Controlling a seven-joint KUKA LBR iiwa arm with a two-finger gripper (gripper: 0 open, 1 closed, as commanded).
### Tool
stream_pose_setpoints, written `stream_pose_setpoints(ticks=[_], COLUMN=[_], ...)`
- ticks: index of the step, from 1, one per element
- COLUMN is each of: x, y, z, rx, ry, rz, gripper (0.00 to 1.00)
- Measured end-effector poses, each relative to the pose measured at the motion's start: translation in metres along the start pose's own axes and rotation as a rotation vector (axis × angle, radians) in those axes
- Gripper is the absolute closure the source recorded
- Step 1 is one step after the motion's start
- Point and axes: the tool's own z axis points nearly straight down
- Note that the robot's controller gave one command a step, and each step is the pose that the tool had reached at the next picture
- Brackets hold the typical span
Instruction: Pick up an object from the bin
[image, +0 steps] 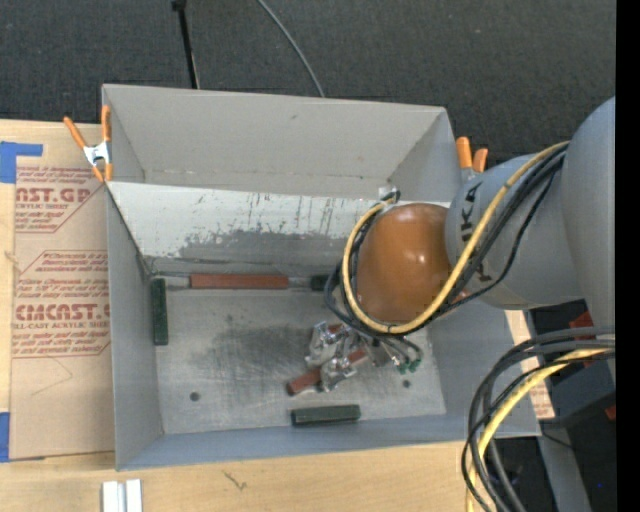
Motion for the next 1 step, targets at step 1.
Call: stream_pose_setpoints(ticks=[1], x=[-0.0115], y=[0.0125], z=[-0.1964], rx=[-0.002], ry=[0.018], rz=[0.036], gripper=[1.00])
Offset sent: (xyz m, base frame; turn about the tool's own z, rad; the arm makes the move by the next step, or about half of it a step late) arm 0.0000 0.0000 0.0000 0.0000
